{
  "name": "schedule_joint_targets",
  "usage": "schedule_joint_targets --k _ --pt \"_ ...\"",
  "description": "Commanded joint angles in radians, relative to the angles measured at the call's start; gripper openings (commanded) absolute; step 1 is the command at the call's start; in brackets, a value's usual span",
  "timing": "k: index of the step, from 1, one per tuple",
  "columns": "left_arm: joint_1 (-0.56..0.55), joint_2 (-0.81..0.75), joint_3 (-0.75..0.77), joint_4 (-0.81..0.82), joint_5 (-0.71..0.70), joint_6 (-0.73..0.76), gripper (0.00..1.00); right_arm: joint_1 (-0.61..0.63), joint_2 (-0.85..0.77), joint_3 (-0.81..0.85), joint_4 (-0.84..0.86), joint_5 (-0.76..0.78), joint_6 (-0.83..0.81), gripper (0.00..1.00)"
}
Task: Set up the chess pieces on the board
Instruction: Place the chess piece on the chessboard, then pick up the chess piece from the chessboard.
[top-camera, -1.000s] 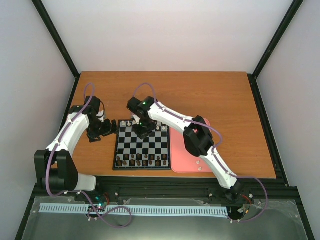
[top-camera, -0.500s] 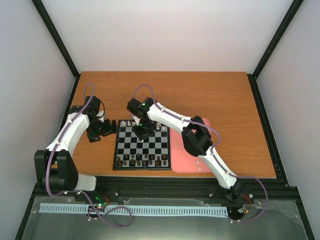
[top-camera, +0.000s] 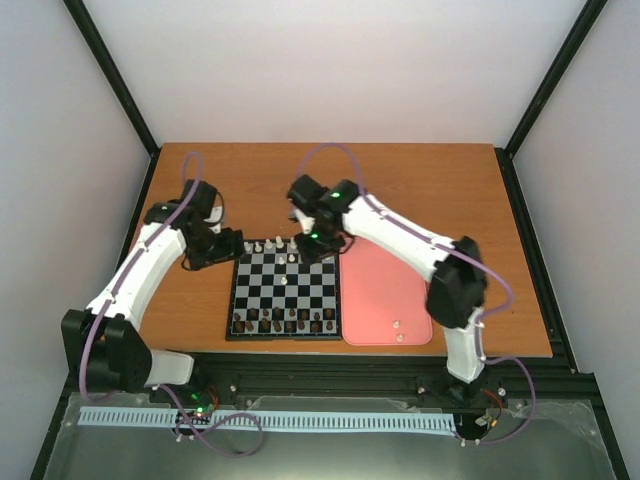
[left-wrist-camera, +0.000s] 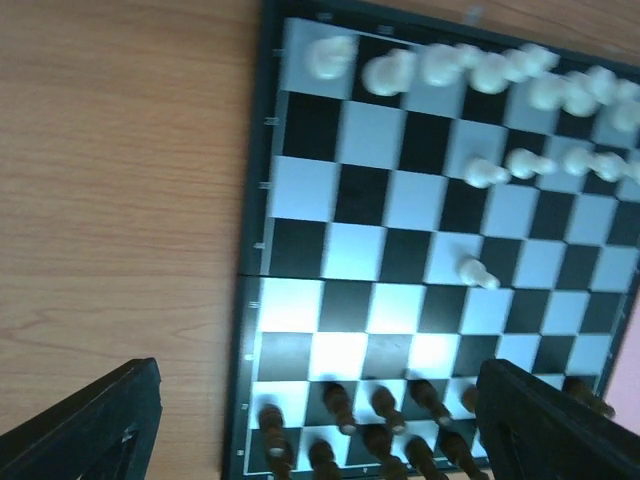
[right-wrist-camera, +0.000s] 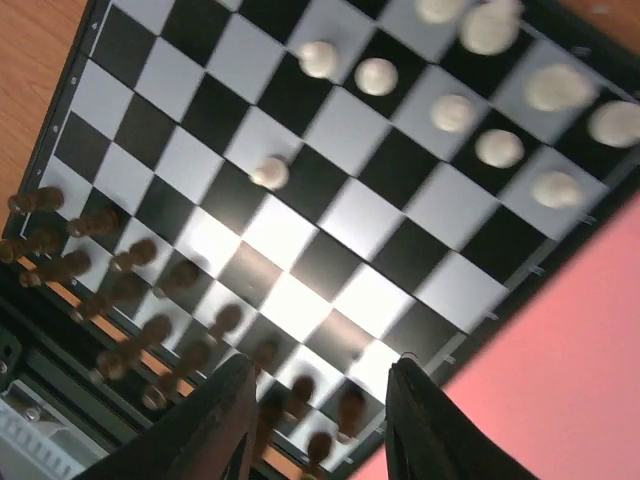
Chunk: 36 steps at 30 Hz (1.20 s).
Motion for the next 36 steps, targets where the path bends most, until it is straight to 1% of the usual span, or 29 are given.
schedule_joint_targets --k 1,3,7,11,14,19,20,23,25,29,32,36 --pt "-0.180 -0.025 0.051 -0.016 -0.048 -0.088 0.87 -0.116 -0.175 -0.249 0.090 0.065 0.030 0.38" --pt "-0.278 0.009 0.042 0.009 -0.063 -0.131 0.86 -0.193 -0.239 -0.369 0.120 0.066 0.018 0.38" --pt "-0.419 0.125 0.067 0.043 -0.101 -0.188 0.85 -0.293 -0.342 -0.560 0.144 0.084 -0.021 0.38" --pt "-0.478 0.230 0.069 0.097 -0.130 -0.212 0.82 -0.345 -0.405 -0.681 0.171 0.089 -0.047 0.38" --pt "-0.489 0.291 0.058 0.144 -0.141 -0.232 0.80 -0.370 -0.426 -0.732 0.191 0.070 -0.054 0.38" --pt "-0.491 0.359 0.059 0.204 -0.157 -0.255 0.72 -0.400 -0.433 -0.756 0.211 0.050 -0.075 0.38" --pt "-0.492 0.369 0.061 0.211 -0.159 -0.258 0.70 -0.405 -0.432 -0.758 0.211 0.048 -0.079 0.38" --pt "-0.491 0.397 0.065 0.227 -0.159 -0.265 0.52 -0.419 -0.430 -0.758 0.213 0.042 -0.096 0.38" --pt "-0.491 0.412 0.066 0.230 -0.160 -0.269 0.49 -0.425 -0.429 -0.758 0.212 0.041 -0.106 0.38" --pt "-0.491 0.425 0.059 0.242 -0.156 -0.273 0.47 -0.435 -0.426 -0.761 0.211 0.040 -0.122 0.38" --pt "-0.491 0.434 0.056 0.246 -0.155 -0.277 0.35 -0.444 -0.428 -0.765 0.214 0.037 -0.129 0.38" --pt "-0.491 0.438 0.060 0.244 -0.153 -0.280 0.25 -0.450 -0.429 -0.773 0.219 0.035 -0.134 0.38"
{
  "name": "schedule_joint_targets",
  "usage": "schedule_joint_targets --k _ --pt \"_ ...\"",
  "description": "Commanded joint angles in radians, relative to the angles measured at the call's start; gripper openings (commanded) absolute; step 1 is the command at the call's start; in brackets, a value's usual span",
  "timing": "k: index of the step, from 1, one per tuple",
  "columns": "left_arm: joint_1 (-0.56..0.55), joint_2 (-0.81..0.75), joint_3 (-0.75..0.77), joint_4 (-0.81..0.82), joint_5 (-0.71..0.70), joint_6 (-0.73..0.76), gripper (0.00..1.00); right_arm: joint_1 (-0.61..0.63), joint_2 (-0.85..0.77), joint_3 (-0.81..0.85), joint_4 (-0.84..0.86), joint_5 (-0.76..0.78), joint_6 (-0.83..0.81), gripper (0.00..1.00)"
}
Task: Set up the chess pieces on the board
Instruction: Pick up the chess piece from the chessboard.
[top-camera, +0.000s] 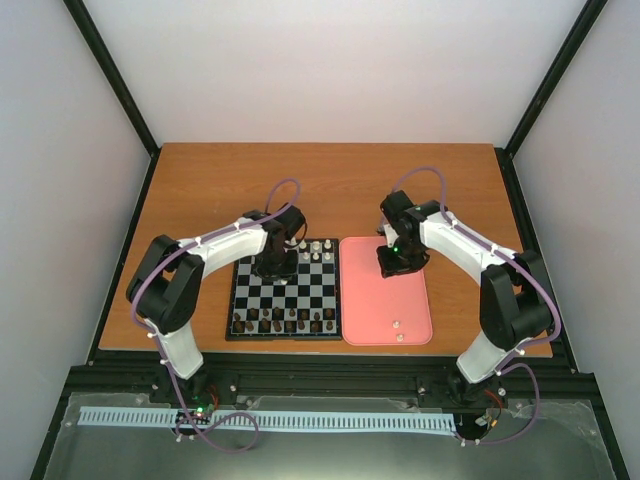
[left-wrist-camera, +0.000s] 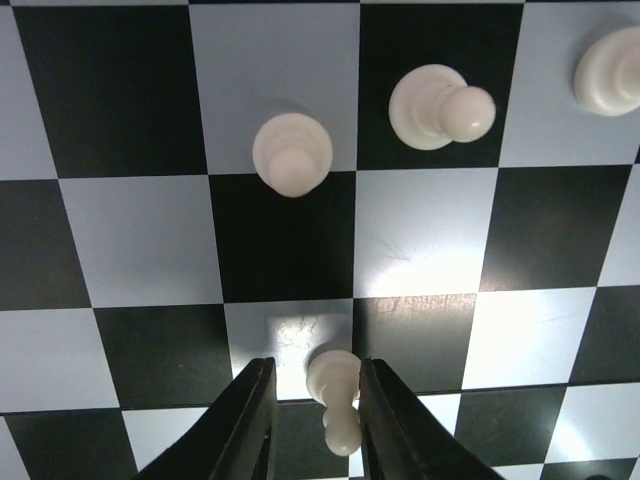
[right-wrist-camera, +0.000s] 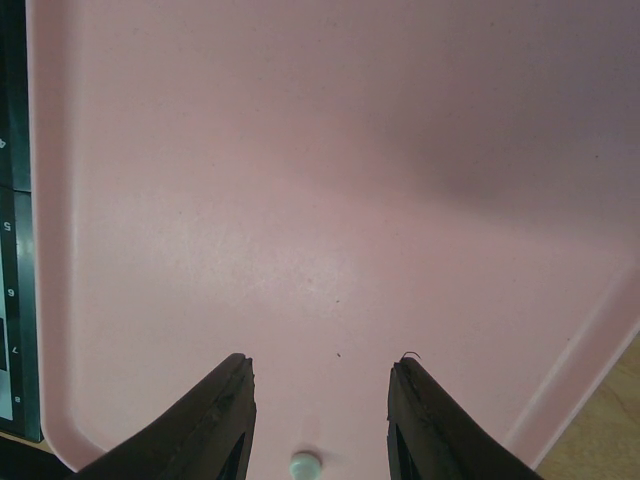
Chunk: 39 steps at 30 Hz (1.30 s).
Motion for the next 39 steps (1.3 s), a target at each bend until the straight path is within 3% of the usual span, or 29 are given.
schedule_joint_targets --k 1,7,14,22,28,39 --pt "-0.010 0.012 0.024 0.011 -0.004 -0.015 0.24 -0.014 -0.021 -0.015 0.017 -0.006 -0.021 0.38" --pt "-0.009 0.011 0.018 0.009 0.005 -0.020 0.24 -0.017 -0.019 -0.016 0.018 -0.010 -0.030 0.38" --pt "-0.010 0.013 0.017 0.009 0.019 -0.026 0.09 -0.019 -0.013 -0.016 0.021 -0.007 -0.033 0.38" --pt "-0.007 -0.018 0.030 -0.048 -0.012 -0.017 0.09 -0.021 -0.007 -0.016 0.026 -0.016 -0.034 0.38" --pt "0.065 -0.057 0.030 -0.084 -0.047 0.019 0.09 -0.021 -0.004 -0.014 0.028 -0.022 -0.036 0.38" --pt "0.135 0.026 0.111 -0.050 -0.069 0.049 0.10 -0.024 0.004 0.004 0.027 -0.034 -0.038 0.38"
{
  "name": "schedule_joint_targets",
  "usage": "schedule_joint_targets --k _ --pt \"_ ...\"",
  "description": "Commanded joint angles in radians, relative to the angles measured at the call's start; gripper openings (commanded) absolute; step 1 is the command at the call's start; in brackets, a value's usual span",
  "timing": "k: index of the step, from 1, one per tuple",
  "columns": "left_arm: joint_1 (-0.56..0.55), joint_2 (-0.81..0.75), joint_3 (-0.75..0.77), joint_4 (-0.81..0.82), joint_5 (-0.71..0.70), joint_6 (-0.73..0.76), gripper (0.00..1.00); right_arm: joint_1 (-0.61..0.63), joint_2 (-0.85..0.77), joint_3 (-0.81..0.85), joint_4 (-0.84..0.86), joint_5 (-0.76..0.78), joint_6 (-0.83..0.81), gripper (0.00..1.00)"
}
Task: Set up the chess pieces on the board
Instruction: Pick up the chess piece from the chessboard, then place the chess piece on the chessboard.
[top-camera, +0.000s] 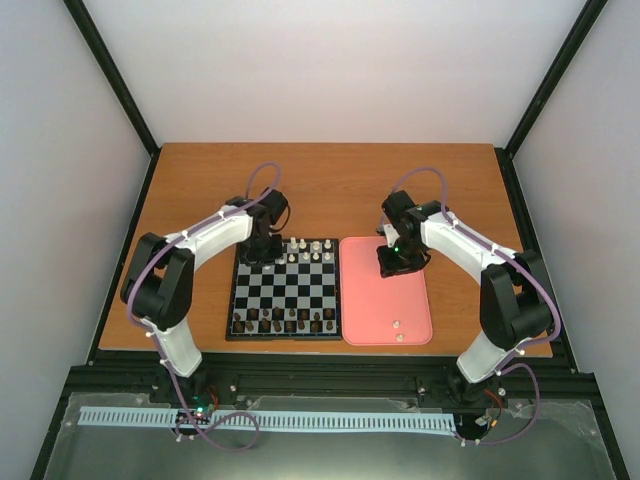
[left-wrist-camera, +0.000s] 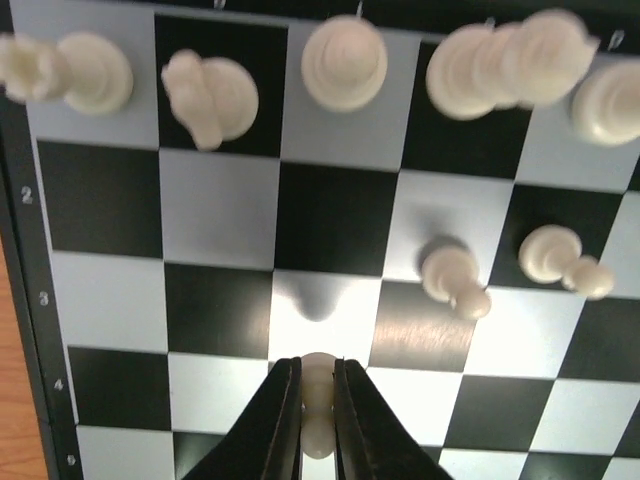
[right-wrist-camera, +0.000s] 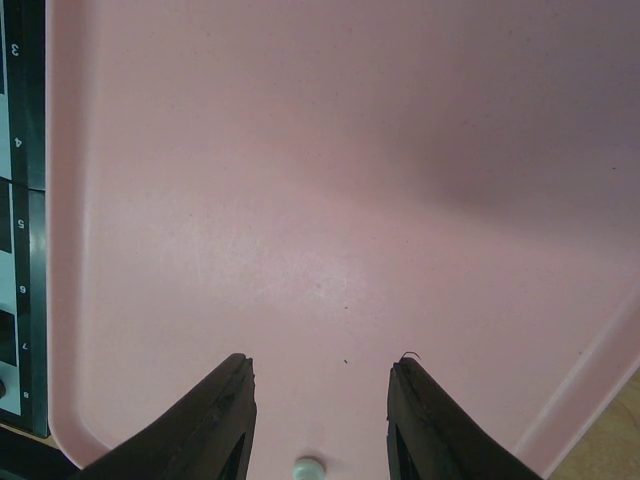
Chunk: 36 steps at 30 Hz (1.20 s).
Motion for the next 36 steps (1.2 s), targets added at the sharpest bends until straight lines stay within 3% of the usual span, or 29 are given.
schedule_joint_targets --k 1,36 --pt "0.014 0.052 0.070 0.011 -0.016 0.030 0.10 -0.011 0.005 0.014 0.009 -0.004 -0.011 0.38" --pt "0.058 0.164 0.162 0.033 -0.028 0.060 0.14 -0.025 0.032 0.026 0.007 -0.021 -0.015 0.37"
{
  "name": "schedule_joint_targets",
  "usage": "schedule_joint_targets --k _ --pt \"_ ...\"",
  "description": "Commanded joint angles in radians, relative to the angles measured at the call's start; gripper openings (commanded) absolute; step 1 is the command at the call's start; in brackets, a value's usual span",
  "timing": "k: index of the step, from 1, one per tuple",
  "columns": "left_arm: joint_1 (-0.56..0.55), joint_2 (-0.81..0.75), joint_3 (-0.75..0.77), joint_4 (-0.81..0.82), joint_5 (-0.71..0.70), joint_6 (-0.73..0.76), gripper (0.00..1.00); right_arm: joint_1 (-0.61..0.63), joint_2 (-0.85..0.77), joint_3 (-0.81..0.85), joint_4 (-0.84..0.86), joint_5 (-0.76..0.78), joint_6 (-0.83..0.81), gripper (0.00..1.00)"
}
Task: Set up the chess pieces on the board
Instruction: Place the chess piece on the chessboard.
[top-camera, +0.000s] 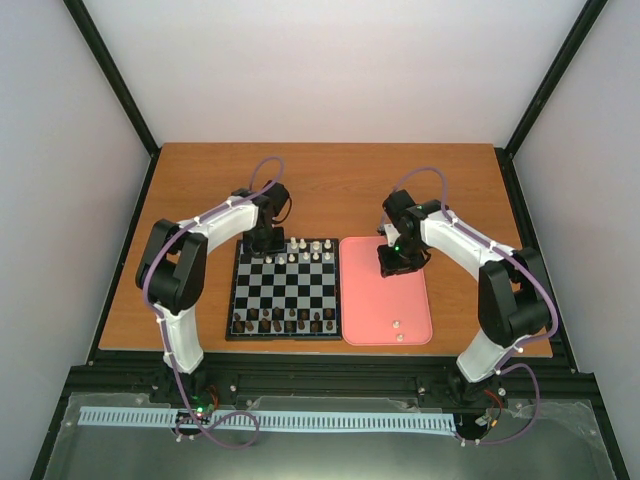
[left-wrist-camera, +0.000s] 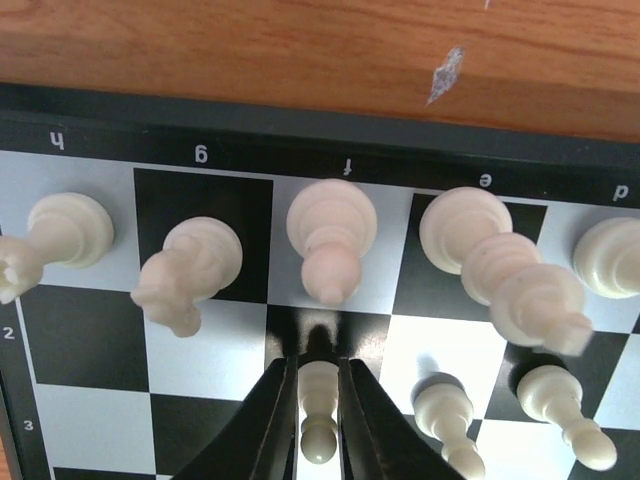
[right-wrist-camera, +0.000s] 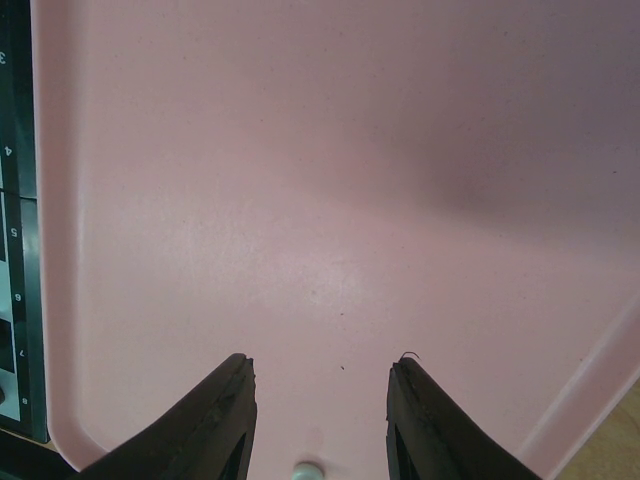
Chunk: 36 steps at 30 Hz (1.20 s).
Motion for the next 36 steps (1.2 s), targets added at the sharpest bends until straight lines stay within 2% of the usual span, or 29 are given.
schedule_joint_targets --k 1,13,19,36 --pt "0.010 0.021 0.038 0.018 -0.017 0.016 0.14 -0.012 0.015 0.016 0.008 -0.011 -0.014 0.37" --pt "0.015 0.018 0.039 0.016 -0.015 0.012 0.15 -0.012 0.028 0.017 0.007 -0.021 -0.016 0.37" --pt "0.015 -0.014 0.028 0.004 -0.001 0.018 0.24 -0.012 0.026 0.016 0.007 -0.020 -0.018 0.37" --pt "0.015 -0.064 -0.053 0.018 0.054 -0.015 0.24 -0.012 0.028 0.013 0.011 -0.033 -0.021 0.37"
